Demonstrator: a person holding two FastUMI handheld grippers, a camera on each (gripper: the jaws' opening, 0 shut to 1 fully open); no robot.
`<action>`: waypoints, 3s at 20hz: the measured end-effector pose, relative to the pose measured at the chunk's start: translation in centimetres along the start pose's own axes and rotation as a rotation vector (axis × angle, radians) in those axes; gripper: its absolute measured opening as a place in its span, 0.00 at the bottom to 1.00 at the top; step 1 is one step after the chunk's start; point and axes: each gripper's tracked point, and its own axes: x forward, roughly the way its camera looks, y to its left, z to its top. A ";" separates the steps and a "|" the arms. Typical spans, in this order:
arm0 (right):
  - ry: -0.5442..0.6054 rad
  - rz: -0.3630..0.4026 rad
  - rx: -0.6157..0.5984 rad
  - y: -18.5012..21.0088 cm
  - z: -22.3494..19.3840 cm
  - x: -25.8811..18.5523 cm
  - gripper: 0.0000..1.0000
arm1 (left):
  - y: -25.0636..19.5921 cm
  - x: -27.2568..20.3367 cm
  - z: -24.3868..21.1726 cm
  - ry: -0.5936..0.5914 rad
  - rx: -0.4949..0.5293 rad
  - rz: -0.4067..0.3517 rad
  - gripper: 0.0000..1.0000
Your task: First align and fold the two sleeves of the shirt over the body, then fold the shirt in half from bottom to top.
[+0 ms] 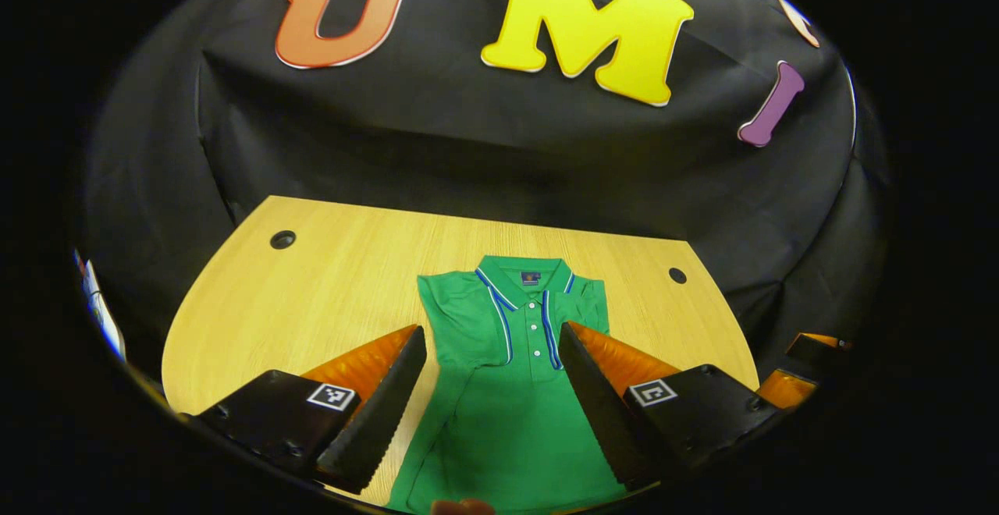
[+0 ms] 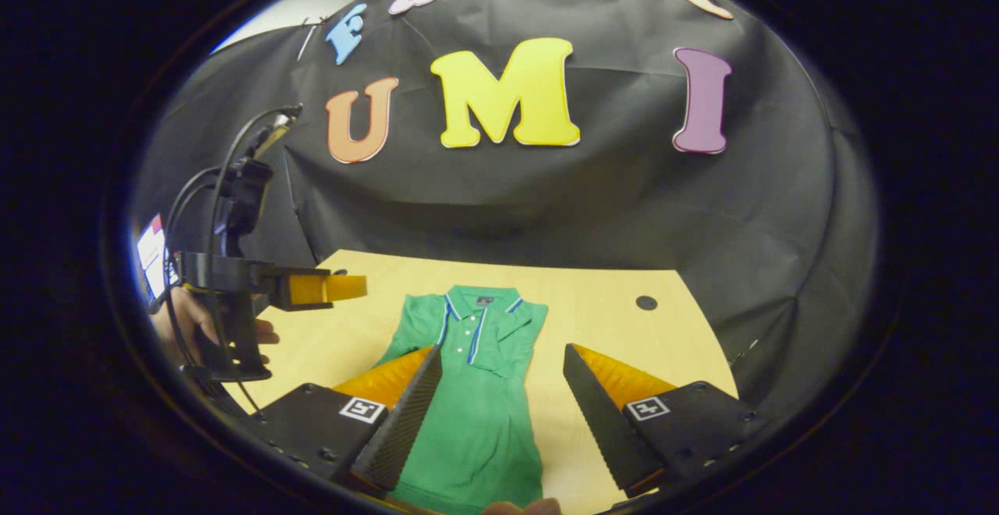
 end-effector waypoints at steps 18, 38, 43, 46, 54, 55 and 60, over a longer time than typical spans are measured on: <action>0.133 -0.118 -0.049 -3.0 -19.5 -10.1 0.96 | 7.5 -15.3 -18.8 -0.104 0.062 0.064 1.00; 0.275 -0.065 0.010 -3.5 -31.2 -4.4 0.94 | 10.4 -10.6 -32.5 0.054 0.154 0.083 1.00; 0.289 -0.071 0.043 -3.0 -30.9 -4.4 0.46 | 9.0 -10.4 -32.5 0.044 0.141 0.086 0.51; 0.289 -0.077 0.035 -2.5 -31.1 -4.3 0.05 | 8.4 -10.4 -32.5 0.044 0.143 0.067 0.17; 0.299 -0.058 0.085 -1.8 -28.9 -6.3 0.00 | 6.7 -11.6 -29.7 0.035 0.096 -0.017 0.06; 0.297 -0.054 0.097 -1.8 -28.4 -6.5 0.00 | 6.4 -11.9 -28.7 0.019 0.098 -0.031 0.06; 0.258 -0.062 0.124 -2.4 -24.5 -6.7 0.00 | 5.6 -12.2 -24.8 -0.036 0.083 -0.072 0.06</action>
